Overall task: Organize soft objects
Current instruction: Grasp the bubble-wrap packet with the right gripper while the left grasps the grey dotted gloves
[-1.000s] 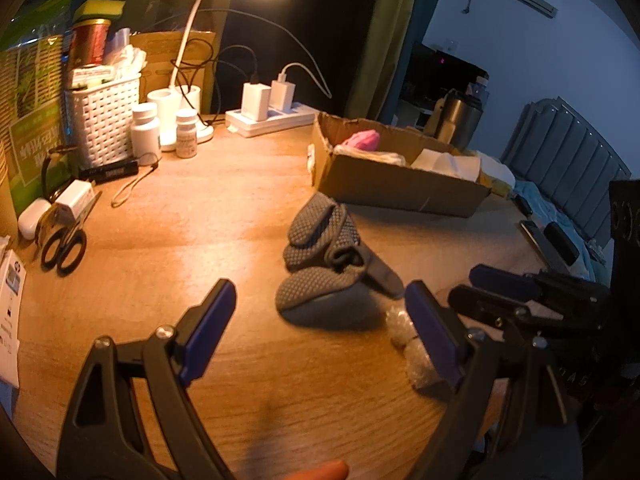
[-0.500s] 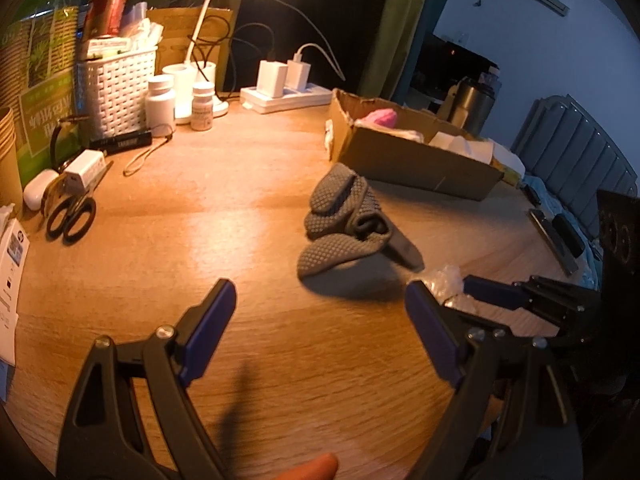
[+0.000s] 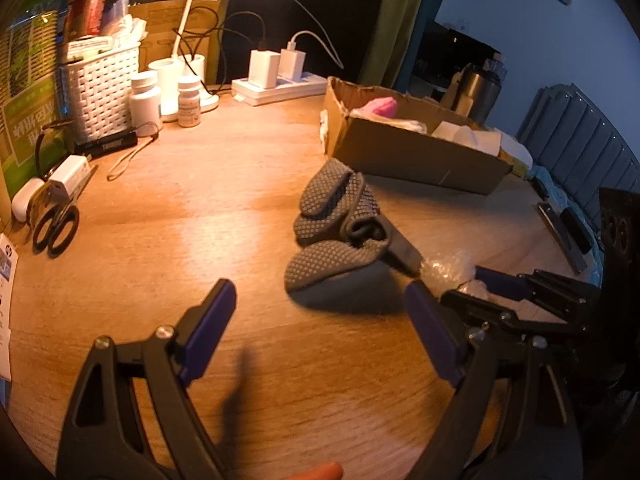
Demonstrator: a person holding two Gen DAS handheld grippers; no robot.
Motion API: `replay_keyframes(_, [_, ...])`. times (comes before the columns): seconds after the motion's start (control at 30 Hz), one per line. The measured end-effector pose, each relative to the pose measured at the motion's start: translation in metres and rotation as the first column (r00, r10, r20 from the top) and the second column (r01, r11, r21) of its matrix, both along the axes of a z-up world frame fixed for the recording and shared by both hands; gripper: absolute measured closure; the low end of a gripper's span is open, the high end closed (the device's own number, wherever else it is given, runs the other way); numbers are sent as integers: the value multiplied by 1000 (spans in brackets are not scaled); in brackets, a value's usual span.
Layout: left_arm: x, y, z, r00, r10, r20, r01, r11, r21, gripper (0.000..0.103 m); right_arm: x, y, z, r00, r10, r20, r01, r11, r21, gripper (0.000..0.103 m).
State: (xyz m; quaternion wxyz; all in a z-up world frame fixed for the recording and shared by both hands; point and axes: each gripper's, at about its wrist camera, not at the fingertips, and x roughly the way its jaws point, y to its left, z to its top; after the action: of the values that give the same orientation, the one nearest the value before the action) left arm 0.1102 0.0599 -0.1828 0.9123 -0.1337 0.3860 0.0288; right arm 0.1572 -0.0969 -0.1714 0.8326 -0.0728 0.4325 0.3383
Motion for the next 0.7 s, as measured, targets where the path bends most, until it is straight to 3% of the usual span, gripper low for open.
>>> replay_keyframes(0.7, [76, -17, 6, 998, -6, -58, 9, 998, 57, 15, 73, -32, 0, 997, -69, -24, 70, 997, 20, 56])
